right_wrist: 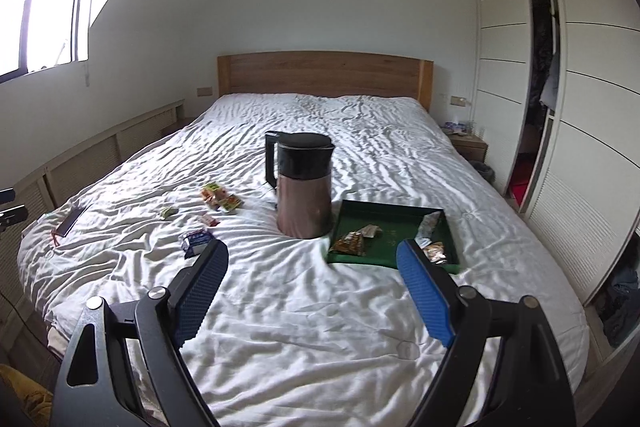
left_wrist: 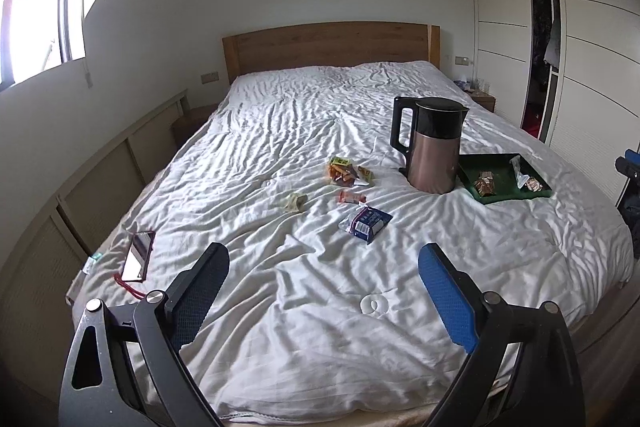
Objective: Organize snacks
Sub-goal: 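Withdraw both tools from the tray back toward the remaining snacks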
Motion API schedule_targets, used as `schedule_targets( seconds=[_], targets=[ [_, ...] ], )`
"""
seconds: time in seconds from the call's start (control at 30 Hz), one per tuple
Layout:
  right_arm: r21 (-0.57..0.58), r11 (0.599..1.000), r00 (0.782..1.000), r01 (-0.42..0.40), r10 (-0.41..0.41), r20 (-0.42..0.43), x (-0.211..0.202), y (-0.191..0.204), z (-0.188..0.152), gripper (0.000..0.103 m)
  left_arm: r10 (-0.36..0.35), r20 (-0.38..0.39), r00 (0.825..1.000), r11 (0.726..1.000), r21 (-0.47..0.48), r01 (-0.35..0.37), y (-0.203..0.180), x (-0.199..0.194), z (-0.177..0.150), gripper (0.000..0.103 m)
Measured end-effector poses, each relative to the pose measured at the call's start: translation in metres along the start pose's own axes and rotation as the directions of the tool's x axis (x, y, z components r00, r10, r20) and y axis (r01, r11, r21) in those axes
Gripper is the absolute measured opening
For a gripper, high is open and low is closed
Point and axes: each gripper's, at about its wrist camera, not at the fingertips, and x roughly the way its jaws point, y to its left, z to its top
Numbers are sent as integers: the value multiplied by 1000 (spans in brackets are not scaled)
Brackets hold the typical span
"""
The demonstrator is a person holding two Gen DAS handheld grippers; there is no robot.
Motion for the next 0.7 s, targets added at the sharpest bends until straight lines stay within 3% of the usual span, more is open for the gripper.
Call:
schedule_targets(
  seconds=[0.4, 0.7],
  targets=[
    [-50, 989, 983, -137, 130, -128, 94, 52, -13, 103, -23, -141, 990, 999, -48, 17, 14, 84, 1, 93],
    [-111, 952, 937, -287, 254, -240, 177, 122, -26, 103, -79, -219, 973, 995, -70, 66, 8, 170, 25, 93]
  ],
)
